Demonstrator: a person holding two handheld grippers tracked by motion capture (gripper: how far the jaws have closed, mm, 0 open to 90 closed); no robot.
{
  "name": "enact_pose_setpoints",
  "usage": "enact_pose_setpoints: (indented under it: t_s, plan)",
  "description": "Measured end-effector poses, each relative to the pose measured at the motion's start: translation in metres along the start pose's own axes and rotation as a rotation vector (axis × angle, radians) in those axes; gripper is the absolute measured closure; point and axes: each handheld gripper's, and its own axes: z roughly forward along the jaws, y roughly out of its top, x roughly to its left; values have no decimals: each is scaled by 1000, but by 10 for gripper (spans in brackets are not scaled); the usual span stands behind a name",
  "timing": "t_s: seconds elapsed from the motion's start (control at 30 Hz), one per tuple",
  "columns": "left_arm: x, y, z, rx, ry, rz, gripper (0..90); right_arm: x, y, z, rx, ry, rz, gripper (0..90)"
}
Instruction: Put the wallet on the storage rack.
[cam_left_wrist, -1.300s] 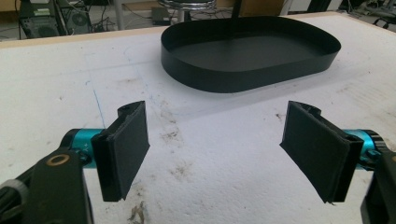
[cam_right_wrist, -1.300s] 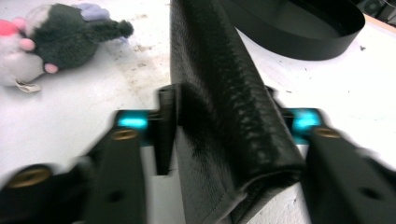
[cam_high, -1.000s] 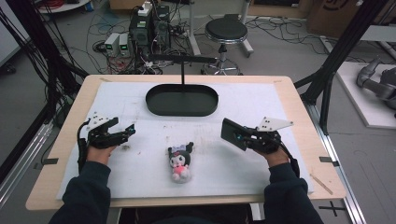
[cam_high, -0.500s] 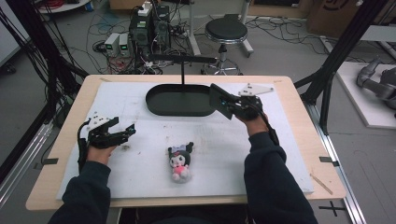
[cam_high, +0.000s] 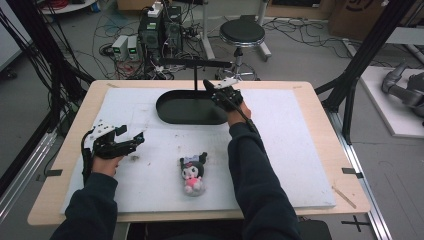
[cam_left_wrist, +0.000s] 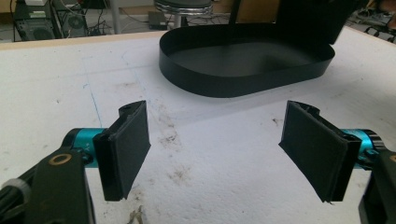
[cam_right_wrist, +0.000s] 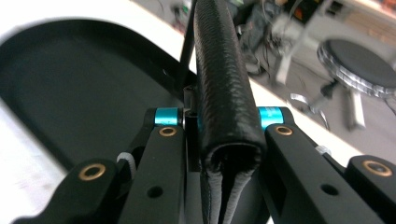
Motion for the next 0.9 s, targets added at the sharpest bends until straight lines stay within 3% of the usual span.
enact_pose_setpoints:
  t_s: [0.07, 0.17, 0.27, 0.37, 0.4, 0.43, 0.5, 0.53, 0.6, 0.73, 0.83, 0.9]
  plan:
    - [1, 0, 0, 1, 2, -4, 236, 8, 2, 17, 31, -57, -23, 791]
    - [2, 0, 0, 0, 0, -9, 236, 13, 3, 25, 54, -51, -17, 791]
    - [2, 0, -1, -1, -1, -10, 236, 24, 4, 31, 50, -77, -65, 788]
    - [1, 0, -1, 1, -4, -10, 236, 30, 4, 35, 47, -62, -67, 751]
    - [1, 0, -1, 0, -4, -8, 236, 33, 3, 38, 32, -28, -31, 621]
    - [1, 0, -1, 1, -3, -7, 236, 33, 3, 38, 32, -28, -31, 621]
    - [1, 0, -2, -2, 3, -3, 241, 35, 3, 40, 20, 26, 15, 464]
    - [1, 0, -2, -5, 4, -5, 244, 37, 4, 39, -2, 94, 46, 402]
    - [2, 0, -2, -5, 8, -6, 244, 39, 6, 35, -13, 126, 40, 408]
    - [1, 1, -2, -4, 7, -2, 245, 37, 8, 33, -38, 123, 22, 414]
    - [1, 1, -2, -7, 7, -5, 246, 33, 8, 31, -48, 101, 41, 400]
    - [2, 0, -2, -6, 6, -9, 246, 27, 9, 24, -43, 126, 61, 425]
